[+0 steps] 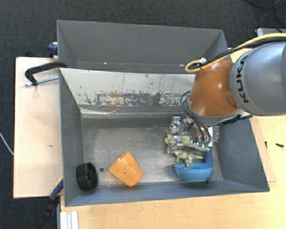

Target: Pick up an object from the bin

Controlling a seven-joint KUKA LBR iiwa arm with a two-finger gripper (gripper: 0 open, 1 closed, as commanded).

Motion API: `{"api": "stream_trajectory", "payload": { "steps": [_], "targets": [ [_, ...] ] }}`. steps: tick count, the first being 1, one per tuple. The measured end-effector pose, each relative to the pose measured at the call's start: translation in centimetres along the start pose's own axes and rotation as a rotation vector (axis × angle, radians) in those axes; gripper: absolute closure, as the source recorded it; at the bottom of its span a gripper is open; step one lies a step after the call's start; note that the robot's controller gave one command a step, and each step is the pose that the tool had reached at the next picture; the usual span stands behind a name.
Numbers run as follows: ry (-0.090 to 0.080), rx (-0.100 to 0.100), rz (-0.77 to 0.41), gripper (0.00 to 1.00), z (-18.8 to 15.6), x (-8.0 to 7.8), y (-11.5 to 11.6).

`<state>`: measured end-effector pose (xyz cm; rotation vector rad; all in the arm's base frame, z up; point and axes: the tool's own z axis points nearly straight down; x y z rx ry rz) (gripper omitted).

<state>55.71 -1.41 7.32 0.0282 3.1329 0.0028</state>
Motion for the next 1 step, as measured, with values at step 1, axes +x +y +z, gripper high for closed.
{"api": "stream_trajectory", "payload": {
  "steps": [1],
  "targets": [
    [-0.006,0.001,-0.276,1.0,-15.68,-3.91,0.43]
  ]
}}
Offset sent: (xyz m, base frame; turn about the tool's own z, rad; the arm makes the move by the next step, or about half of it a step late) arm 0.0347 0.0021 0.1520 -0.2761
